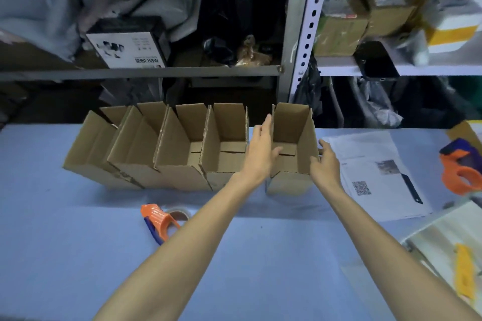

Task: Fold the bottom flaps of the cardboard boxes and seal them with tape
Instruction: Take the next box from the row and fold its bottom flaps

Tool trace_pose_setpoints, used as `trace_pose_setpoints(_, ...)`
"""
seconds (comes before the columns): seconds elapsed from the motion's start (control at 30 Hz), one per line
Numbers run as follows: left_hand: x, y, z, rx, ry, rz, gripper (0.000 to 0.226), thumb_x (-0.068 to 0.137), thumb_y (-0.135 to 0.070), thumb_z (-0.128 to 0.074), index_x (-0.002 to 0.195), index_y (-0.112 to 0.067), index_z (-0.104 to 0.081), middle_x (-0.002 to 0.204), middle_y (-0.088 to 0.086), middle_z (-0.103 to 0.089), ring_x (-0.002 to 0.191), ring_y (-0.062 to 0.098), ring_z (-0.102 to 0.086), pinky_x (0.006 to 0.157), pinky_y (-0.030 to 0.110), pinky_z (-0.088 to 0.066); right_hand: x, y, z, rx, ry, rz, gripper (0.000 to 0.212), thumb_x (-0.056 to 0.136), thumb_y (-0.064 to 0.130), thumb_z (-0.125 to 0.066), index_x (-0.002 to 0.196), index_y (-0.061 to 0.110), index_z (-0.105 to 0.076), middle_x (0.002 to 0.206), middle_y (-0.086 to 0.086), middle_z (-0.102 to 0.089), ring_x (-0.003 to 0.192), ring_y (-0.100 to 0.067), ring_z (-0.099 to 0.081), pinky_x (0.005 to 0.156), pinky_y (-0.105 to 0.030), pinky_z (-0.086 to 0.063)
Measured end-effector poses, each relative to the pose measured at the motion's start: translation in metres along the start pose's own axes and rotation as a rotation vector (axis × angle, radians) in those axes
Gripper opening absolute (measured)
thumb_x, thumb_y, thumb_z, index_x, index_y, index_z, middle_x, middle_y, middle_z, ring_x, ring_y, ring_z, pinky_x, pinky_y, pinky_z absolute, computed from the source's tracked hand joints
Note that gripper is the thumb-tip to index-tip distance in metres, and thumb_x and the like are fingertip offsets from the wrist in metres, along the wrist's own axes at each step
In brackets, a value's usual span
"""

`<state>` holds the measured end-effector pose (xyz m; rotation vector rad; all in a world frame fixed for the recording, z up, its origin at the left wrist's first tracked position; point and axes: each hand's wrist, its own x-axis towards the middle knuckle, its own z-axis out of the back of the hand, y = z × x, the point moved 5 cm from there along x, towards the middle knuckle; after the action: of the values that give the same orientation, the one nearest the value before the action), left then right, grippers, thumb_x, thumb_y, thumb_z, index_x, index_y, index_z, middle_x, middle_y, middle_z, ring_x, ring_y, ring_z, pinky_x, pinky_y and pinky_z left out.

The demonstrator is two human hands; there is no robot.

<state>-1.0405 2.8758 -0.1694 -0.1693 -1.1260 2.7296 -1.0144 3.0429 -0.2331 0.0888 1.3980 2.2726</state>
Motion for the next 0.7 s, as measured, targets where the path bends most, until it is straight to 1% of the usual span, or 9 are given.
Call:
trace_pose_setpoints(0.07,-0.013,0.004,0.02,0.023,-0.103,-0.085,0.055,0.095,-0.018,-0.058,0.145,-0.012,-0.036,0.134,0.007,-0.045,0.118,0.02,-0.05,0.094,0.023,-0.038,0.001,0.0,0.001,-0.011,-0.005,0.006,0.052,0.094,0.006,-0.048,0.144,0.009,-0.034,0.126,-0.01,-0.056,0.093,-0.014,-0.048,0.078,-0.027,-0.039)
trace_pose_setpoints(0.13,-0.027,0.02,0.038,0.137,-0.13,-0.119,0.04,0.094,-0.023,-0.057,0.132,-0.012,-0.05,0.126,0.004,-0.05,0.114,0.02,-0.054,0.093,0.028,-0.043,-0.002,0.005,0.002,-0.01,-0.009,0.044,0.052,0.093,0.01,-0.052,0.142,0.008,-0.035,0.124,-0.01,-0.055,0.097,-0.015,-0.05,0.081,-0.029,-0.04)
trace_pose_setpoints(0.2,-0.04,0.042,0.049,0.316,-0.062,-0.109,0.037,0.093,-0.028,-0.057,0.126,-0.013,-0.053,0.122,0.003,-0.052,0.113,0.02,-0.053,0.09,0.036,-0.045,-0.007,0.011,0.004,-0.015,-0.028,0.086,0.051,0.093,0.012,-0.053,0.141,0.006,-0.036,0.126,-0.011,-0.053,0.108,-0.022,-0.053,0.09,-0.035,-0.044)
trace_pose_setpoints(0.27,-0.048,0.061,0.051,0.455,0.052,-0.088,0.038,0.093,-0.024,-0.058,0.129,-0.013,-0.05,0.124,0.004,-0.052,0.113,0.023,-0.049,0.088,0.036,-0.043,-0.015,0.019,0.007,-0.045,-0.063,0.139,0.05,0.093,0.013,-0.053,0.139,0.005,-0.036,0.132,-0.013,-0.048,0.121,-0.025,-0.048,0.101,-0.038,-0.04)
trace_pose_setpoints(0.33,-0.051,0.075,0.048,0.551,0.145,-0.056,0.036,0.091,-0.011,-0.055,0.127,-0.013,-0.05,0.122,0.006,-0.054,0.111,0.027,-0.051,0.084,0.036,-0.042,-0.029,0.031,0.009,-0.106,-0.14,0.251,0.048,0.092,0.009,-0.053,0.137,0.002,-0.038,0.133,-0.015,-0.045,0.124,-0.026,-0.044,0.101,-0.032,-0.034)
trace_pose_setpoints(0.43,-0.052,0.083,0.044,0.707,0.174,-0.046,0.027,0.09,-0.001,-0.049,0.114,-0.012,-0.053,0.11,0.006,-0.057,0.102,0.03,-0.057,0.072,0.036,-0.038,-0.068,0.062,0.004,-0.214,-0.255,0.591,0.045,0.081,-0.007,-0.057,0.126,-0.003,-0.05,0.118,-0.017,-0.054,0.109,-0.031,-0.048,0.094,-0.03,-0.035)
trace_pose_setpoints(0.53,-0.052,0.079,0.043,0.736,0.118,-0.096,0.028,0.089,0.0,-0.052,0.114,-0.013,-0.053,0.108,0.004,-0.055,0.1,0.027,-0.055,0.067,0.034,-0.036,-0.103,0.08,-0.028,-0.356,-0.077,0.836,0.049,0.073,-0.011,-0.064,0.12,-0.001,-0.057,0.112,-0.013,-0.059,0.102,-0.03,-0.053,0.09,-0.035,-0.043)
trace_pose_setpoints(0.63,-0.055,0.064,0.049,0.725,0.082,-0.234,0.033,0.085,-0.002,-0.059,0.115,-0.014,-0.051,0.101,0.003,-0.054,0.096,0.026,-0.055,0.062,0.032,-0.034,-0.117,0.086,-0.058,-0.401,0.089,0.87,0.05,0.079,0.005,-0.072,0.126,0.0,-0.055,0.121,-0.012,-0.058,0.114,-0.029,-0.052,0.097,-0.036,-0.045)
trace_pose_setpoints(0.7,-0.061,0.051,0.06,0.638,0.075,-0.327,0.041,0.083,-0.002,-0.061,0.119,-0.015,-0.048,0.099,0.003,-0.058,0.092,0.026,-0.057,0.064,0.035,-0.04,-0.121,0.093,-0.067,-0.329,0.131,0.824,0.049,0.084,0.014,-0.07,0.129,0.001,-0.053,0.125,-0.011,-0.057,0.121,-0.026,-0.047,0.103,-0.035,-0.04)
